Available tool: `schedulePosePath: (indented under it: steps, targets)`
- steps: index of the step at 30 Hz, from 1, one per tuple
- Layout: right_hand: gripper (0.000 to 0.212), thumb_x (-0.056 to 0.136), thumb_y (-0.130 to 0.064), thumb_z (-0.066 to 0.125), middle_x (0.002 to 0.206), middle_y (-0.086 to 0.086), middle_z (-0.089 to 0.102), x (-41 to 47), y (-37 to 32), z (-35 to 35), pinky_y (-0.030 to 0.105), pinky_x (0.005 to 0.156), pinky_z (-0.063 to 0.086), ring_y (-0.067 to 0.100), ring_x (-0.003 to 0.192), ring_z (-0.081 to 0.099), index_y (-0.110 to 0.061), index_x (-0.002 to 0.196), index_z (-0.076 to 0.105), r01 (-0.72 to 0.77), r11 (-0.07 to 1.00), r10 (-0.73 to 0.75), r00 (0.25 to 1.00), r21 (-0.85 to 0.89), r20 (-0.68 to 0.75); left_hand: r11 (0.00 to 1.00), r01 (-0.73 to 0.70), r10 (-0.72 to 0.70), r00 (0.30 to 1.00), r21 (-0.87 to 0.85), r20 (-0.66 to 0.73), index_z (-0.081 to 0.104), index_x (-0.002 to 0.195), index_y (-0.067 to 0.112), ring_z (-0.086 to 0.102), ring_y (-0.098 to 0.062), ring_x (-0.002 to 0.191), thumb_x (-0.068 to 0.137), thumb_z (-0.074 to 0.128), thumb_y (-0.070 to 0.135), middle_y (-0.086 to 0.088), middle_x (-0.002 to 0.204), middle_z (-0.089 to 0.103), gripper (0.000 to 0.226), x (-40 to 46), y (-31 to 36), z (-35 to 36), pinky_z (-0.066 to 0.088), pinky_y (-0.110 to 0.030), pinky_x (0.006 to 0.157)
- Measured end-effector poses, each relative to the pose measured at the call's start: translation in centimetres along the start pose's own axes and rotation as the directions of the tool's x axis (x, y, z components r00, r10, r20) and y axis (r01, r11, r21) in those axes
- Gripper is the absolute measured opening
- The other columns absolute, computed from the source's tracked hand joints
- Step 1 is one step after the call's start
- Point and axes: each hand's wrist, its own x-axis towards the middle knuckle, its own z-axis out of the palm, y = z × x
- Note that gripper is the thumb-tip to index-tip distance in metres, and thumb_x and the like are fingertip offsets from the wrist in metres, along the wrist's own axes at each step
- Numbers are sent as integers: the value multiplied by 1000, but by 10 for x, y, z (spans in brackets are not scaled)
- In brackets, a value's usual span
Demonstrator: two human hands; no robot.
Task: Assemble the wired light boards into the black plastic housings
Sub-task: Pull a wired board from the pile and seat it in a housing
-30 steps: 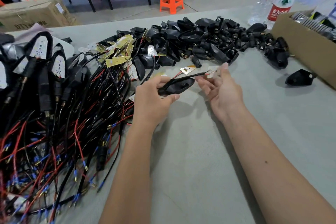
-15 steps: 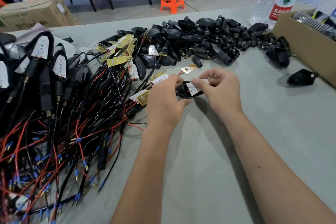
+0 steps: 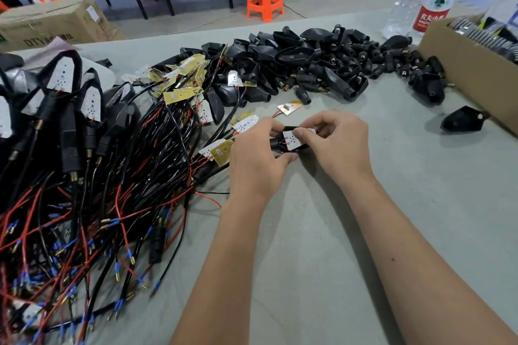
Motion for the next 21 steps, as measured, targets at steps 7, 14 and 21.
schedulePosePath:
  steps: [7, 14, 21]
  targets:
    - [23, 82, -42, 83, 94, -9, 70, 4, 5, -6, 22, 67, 45, 4, 72, 59, -29, 99, 73, -85, 995, 87, 996, -61, 35, 993, 9, -12, 1000, -122, -25, 69, 110, 22, 69, -1, 88, 66, 95, 24, 16, 97, 71, 51, 0, 4, -1, 57, -34, 85]
    - [5, 90, -13, 78, 64, 7, 70, 7, 7, -11, 21, 39, 37, 11, 46, 58, -17, 91, 80, -246, 910, 188, 962, 332, 200, 996, 47, -37, 989, -70, 144, 67, 118, 24, 65, 0, 92, 76, 90, 23, 15, 102, 70, 47, 4, -1, -20, 56, -27, 86]
    - [4, 87, -13, 82, 67, 18, 64, 11, 10, -15, 20, 39, 36, 11, 47, 49, -12, 90, 81, -308, 877, 231, 943, 369, 240, 990, 125, -112, 982, -73, 152, 78, 79, 18, 65, -9, 64, 80, 78, -5, 0, 72, 72, 23, 9, -23, -40, 50, -14, 64]
